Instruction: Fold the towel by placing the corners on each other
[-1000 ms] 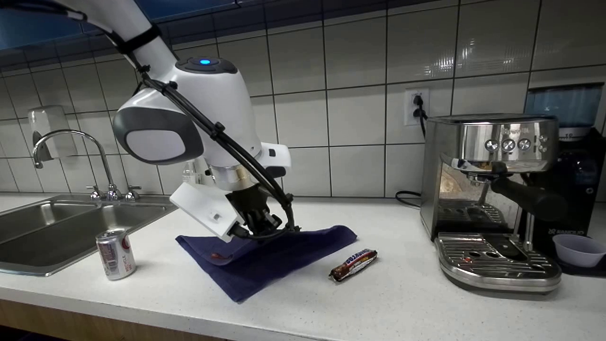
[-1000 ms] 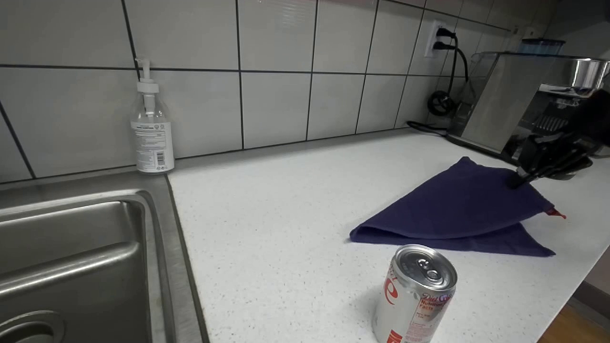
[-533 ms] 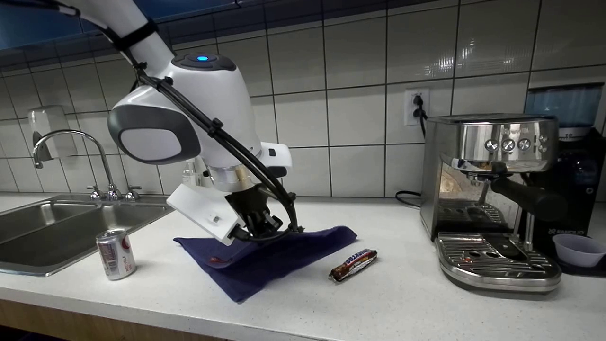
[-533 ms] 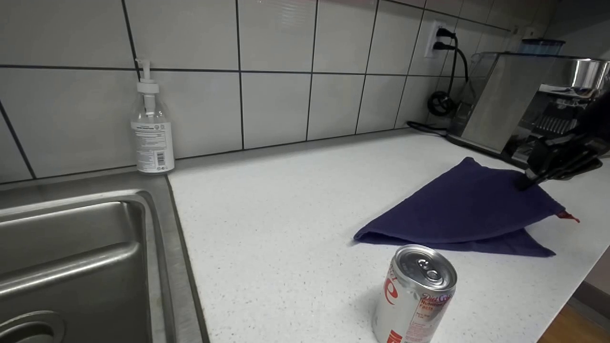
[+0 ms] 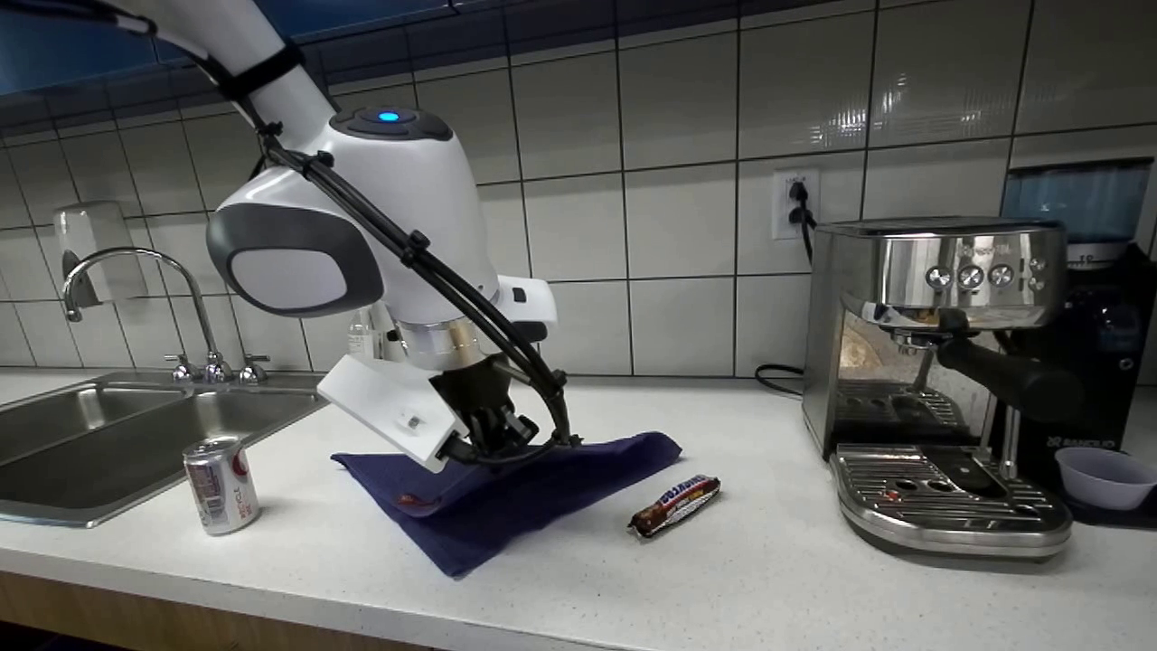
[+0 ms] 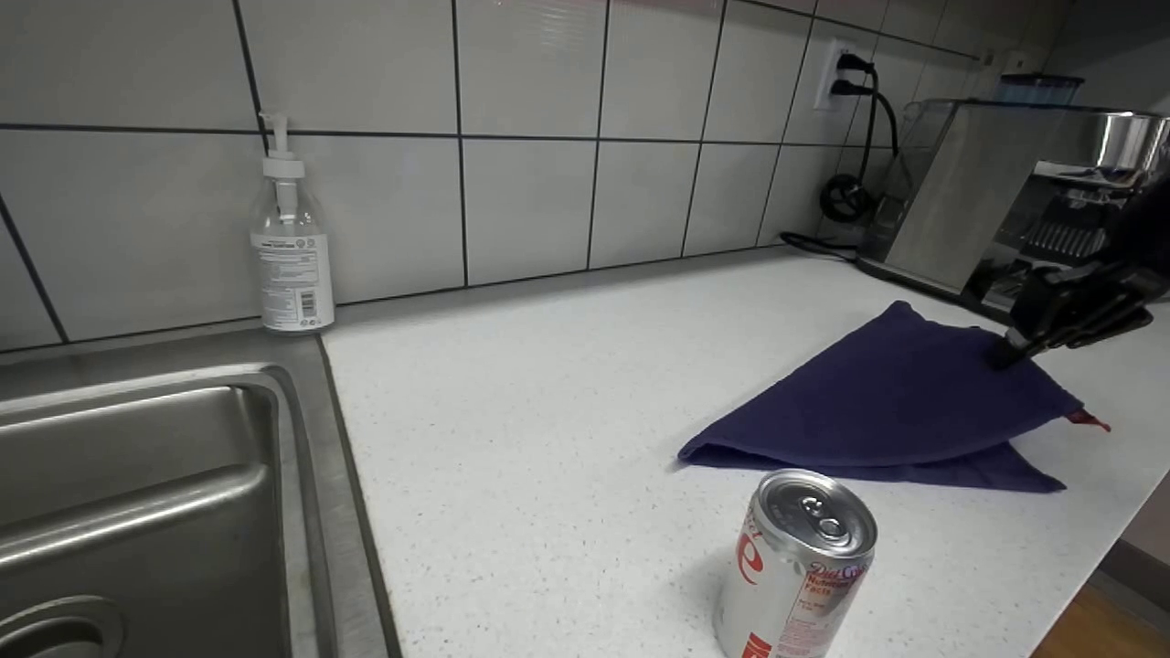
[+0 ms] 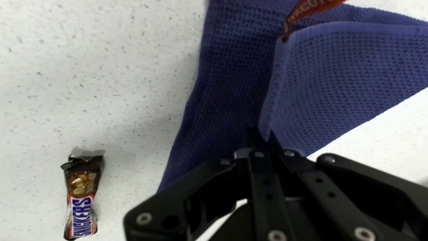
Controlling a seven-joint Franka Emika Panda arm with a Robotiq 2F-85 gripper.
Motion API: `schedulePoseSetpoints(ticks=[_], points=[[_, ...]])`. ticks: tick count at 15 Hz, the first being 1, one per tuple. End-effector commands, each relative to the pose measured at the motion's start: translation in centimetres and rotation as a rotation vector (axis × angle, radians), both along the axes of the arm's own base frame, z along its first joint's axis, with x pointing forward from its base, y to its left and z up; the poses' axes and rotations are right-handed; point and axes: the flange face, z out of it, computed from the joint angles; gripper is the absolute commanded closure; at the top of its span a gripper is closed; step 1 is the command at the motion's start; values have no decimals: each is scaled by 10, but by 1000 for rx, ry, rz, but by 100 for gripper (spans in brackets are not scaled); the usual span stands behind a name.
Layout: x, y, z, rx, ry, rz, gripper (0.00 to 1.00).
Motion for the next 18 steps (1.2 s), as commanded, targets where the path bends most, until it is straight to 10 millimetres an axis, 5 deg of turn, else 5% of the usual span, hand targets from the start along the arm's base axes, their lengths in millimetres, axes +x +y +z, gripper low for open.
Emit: schedulePoseSetpoints(ticks=[1, 2, 4, 12, 18], points=[[0, 3, -2, -10, 0, 33, 99], [1, 3, -2, -11, 1, 35, 72], [1, 4, -2, -10, 1, 36, 67], [5, 12, -1, -16, 1, 37, 6], [9, 20, 0, -11, 6, 16, 0]])
